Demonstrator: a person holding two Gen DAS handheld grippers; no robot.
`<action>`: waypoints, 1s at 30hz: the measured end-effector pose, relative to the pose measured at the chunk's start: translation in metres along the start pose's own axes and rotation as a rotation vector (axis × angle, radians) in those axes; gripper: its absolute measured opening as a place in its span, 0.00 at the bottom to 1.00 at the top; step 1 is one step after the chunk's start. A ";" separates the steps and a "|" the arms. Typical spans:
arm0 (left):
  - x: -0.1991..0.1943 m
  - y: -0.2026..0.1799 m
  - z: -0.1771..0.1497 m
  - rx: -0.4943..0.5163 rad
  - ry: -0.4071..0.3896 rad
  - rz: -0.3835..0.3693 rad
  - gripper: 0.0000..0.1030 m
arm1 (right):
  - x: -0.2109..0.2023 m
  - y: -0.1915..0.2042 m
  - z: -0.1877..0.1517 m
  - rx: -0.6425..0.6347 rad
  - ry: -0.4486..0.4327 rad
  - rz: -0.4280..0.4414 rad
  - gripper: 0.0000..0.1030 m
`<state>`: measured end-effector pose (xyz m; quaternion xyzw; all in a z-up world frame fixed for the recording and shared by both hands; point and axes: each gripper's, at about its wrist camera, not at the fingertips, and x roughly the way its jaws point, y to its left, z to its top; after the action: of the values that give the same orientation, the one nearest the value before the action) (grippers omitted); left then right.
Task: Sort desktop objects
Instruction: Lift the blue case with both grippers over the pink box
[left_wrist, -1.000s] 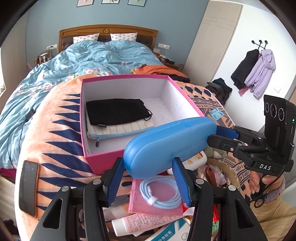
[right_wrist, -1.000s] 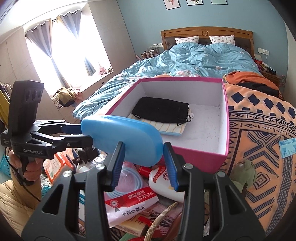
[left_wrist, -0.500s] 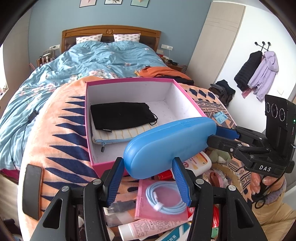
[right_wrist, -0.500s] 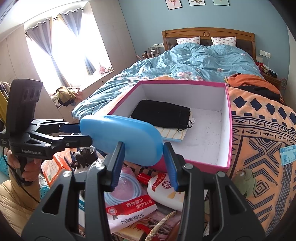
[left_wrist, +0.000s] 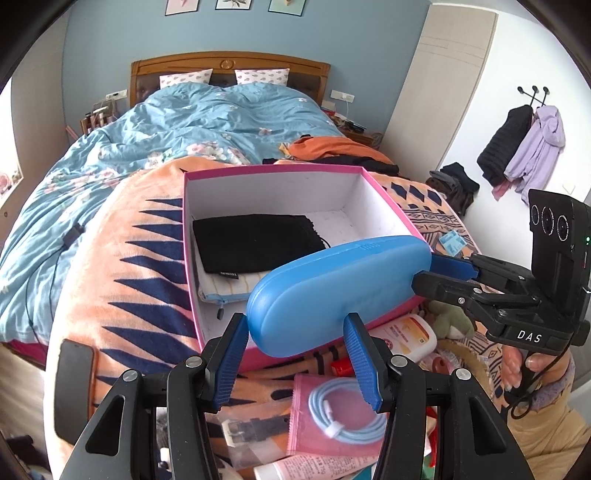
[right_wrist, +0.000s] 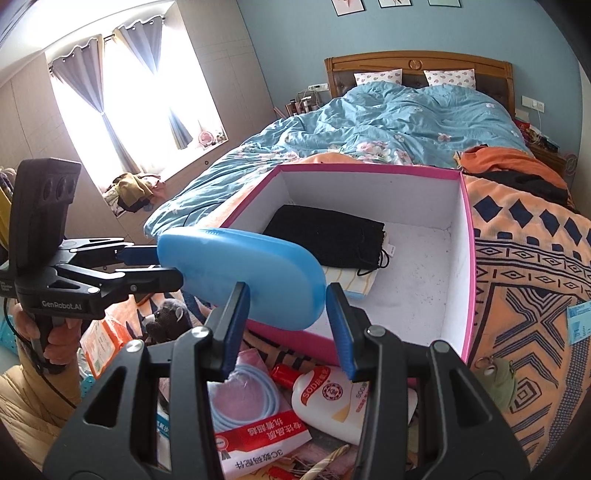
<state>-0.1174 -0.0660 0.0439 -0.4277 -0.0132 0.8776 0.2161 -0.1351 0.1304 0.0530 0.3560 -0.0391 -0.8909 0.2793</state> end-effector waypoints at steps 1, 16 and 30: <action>0.001 0.001 0.001 -0.002 -0.001 0.001 0.53 | 0.001 -0.001 0.001 0.002 0.001 0.001 0.44; 0.022 0.012 0.011 -0.016 0.036 0.016 0.53 | 0.025 -0.011 0.010 0.009 0.049 -0.007 0.44; 0.040 0.015 0.013 -0.020 0.077 0.026 0.53 | 0.042 -0.021 0.009 0.028 0.094 -0.016 0.44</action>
<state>-0.1547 -0.0623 0.0195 -0.4636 -0.0078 0.8630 0.2008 -0.1760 0.1250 0.0286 0.4015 -0.0357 -0.8748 0.2688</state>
